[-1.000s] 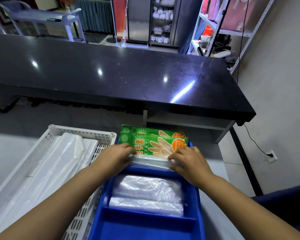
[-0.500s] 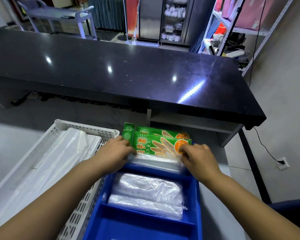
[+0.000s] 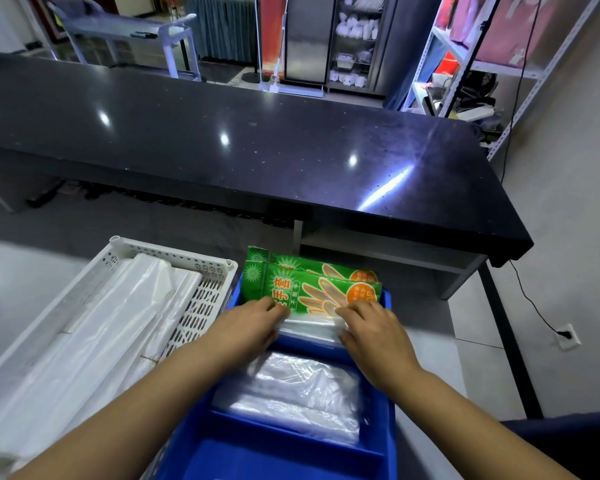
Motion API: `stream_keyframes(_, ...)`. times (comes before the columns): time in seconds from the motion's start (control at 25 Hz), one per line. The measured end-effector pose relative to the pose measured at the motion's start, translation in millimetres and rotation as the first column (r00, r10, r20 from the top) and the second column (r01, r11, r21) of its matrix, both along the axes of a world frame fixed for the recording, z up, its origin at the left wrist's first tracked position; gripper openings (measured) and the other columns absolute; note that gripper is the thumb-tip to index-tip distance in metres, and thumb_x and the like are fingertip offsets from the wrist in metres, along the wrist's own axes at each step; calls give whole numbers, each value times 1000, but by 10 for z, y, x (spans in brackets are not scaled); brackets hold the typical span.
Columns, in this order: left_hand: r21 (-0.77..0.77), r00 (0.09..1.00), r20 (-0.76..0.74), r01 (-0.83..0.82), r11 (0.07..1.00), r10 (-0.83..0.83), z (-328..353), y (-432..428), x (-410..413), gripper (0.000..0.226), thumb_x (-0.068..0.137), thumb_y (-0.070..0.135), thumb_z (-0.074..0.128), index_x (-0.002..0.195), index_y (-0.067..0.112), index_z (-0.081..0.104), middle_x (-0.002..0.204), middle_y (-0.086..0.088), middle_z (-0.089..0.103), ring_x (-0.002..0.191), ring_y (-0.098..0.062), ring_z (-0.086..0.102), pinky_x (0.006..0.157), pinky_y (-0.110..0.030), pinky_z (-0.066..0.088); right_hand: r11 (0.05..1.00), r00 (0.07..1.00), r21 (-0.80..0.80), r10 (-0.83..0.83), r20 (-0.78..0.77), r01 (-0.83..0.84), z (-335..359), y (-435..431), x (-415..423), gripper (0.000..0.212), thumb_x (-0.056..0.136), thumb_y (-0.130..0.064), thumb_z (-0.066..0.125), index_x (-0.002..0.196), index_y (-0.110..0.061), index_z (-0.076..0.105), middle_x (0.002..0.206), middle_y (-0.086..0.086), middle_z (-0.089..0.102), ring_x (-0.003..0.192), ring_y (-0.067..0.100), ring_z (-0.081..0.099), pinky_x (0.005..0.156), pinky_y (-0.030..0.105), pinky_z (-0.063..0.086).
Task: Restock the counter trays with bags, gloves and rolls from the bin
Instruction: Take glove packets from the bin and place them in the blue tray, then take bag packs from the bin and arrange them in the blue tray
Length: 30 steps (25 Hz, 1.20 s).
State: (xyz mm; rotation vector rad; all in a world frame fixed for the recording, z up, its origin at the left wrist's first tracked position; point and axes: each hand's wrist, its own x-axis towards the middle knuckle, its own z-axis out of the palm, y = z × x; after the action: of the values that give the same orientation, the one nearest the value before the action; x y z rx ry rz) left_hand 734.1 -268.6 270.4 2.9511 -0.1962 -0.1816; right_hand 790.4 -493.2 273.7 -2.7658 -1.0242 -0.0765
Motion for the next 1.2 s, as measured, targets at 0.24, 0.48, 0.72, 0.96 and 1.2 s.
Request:
stream_keyframes(0.24, 102, 998, -59, -25, 994, 31, -24, -39, -38, 14, 90, 26, 42, 99, 20, 50, 101, -5, 58, 91, -27, 57, 65, -35, 39, 976, 998, -216, -39, -40, 30, -23, 17, 47, 38, 94, -48, 31, 91, -22, 58, 94, 3, 68, 79, 24, 58, 86, 38, 38)
stream_keyframes(0.48, -25, 975, 81, -204, 979, 206, 113, 42, -301, 38, 87, 28, 50, 125, 23, 51, 120, -3, 59, 109, -26, 54, 86, -37, 47, 989, 965, -148, 14, 261, 26, 172, 20, 93, 29, 88, -38, 53, 77, -16, 70, 74, 6, 68, 73, 28, 57, 69, 37, 43)
stream_keyframes(0.72, -28, 892, 152, -426, 904, 425, 460, 340, -1066, 27, 91, 32, 43, 116, 33, 55, 114, 8, 64, 105, -19, 57, 74, -31, 44, 989, 950, -23, 148, 274, -147, 416, 458, -240, 20, 79, -18, 63, 60, -12, 61, 59, 9, 62, 55, 30, 54, 50, 35, 45)
stream_keyframes(0.96, 8, 738, 166, -665, 747, 655, 653, 925, -2567, 28, 93, 36, 42, 119, 36, 54, 119, 12, 63, 112, -16, 56, 84, -31, 47, 929, 905, -27, 367, 217, -370, 598, 1303, -1183, 25, 75, -22, 69, 57, -13, 54, 54, 9, 61, 51, 33, 57, 42, 32, 40)
stream_keyframes(1.2, -49, 537, 134, -836, 547, 833, 399, 1486, -4619, 17, 89, 29, 51, 99, 30, 65, 103, 4, 70, 96, -23, 63, 73, -37, 50, 860, 857, -21, 509, 75, -509, 345, 2318, -2608, 26, 88, -33, 42, 75, -16, 57, 77, 3, 65, 77, 30, 59, 57, 33, 44)
